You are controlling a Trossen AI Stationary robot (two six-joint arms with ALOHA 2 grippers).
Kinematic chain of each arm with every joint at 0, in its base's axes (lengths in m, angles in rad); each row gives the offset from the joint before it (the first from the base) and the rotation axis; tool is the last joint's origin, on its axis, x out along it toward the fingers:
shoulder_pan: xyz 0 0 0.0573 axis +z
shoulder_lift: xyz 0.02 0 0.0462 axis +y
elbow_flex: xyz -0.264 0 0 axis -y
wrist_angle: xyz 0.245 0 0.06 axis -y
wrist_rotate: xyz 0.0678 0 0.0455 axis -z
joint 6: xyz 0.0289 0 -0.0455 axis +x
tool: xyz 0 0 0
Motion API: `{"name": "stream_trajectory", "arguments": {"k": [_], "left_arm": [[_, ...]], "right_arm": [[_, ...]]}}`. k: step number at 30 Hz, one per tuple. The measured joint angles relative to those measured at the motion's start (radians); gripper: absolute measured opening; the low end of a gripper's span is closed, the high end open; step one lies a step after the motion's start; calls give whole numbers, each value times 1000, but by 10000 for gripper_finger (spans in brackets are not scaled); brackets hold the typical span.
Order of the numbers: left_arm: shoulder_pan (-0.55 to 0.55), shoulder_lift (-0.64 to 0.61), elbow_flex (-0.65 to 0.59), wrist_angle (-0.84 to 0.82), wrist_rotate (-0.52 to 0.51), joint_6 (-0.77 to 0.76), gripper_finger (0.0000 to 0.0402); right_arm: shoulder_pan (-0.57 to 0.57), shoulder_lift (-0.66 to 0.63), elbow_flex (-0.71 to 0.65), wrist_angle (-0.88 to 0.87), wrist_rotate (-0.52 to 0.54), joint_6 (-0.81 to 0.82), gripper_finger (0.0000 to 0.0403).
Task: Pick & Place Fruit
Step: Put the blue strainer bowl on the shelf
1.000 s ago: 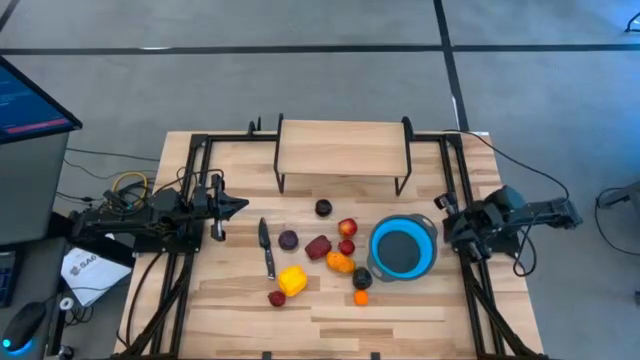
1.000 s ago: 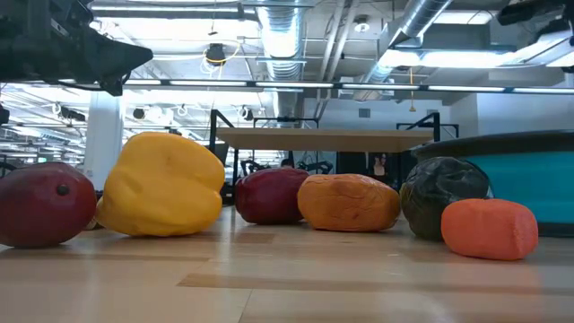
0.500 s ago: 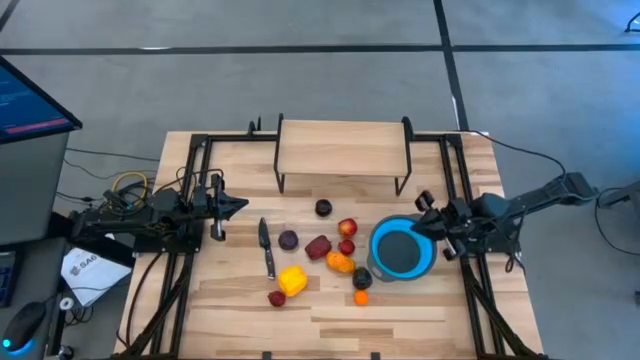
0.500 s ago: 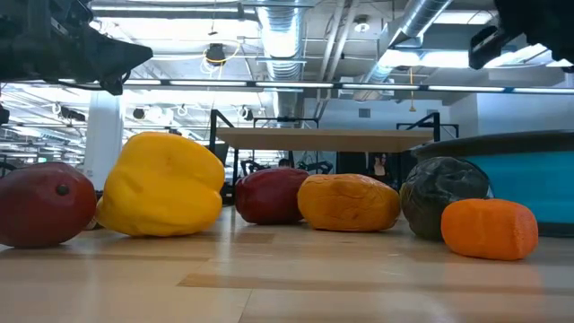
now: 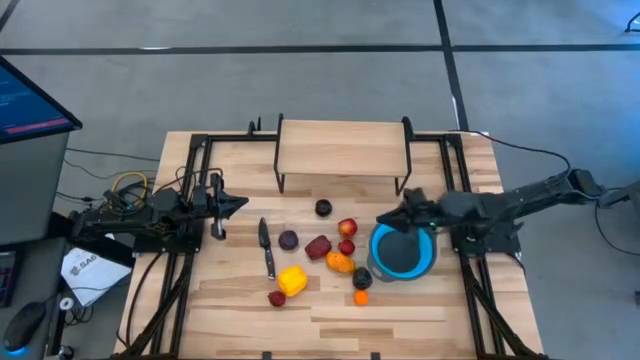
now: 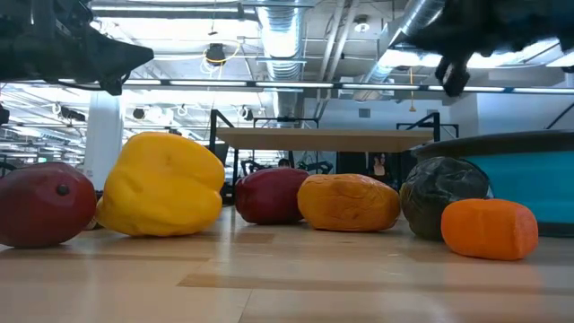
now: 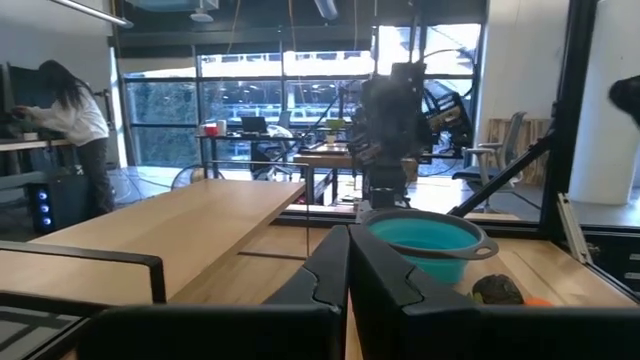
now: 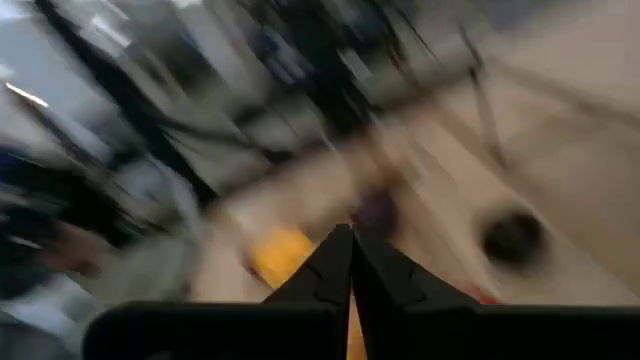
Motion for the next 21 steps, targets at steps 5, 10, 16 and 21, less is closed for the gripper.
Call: {"name": "stream_trajectory", "arguments": {"k": [5,10,16,21], "left_arm": [[0,0,0,2,0,0,2],[0,0,0,3,-1,0,2],[0,0,0,3,-4,0,2],[0,0,0,3,-5,0,2]], "right_arm": [[-92,174,259,-439,-120,-33,28],[-182,356,478,-745,-306,-156,108],[-246,632,667,-1092,-369,-428,223],[-247,846,799,-1234,-368,-676,267]]}}
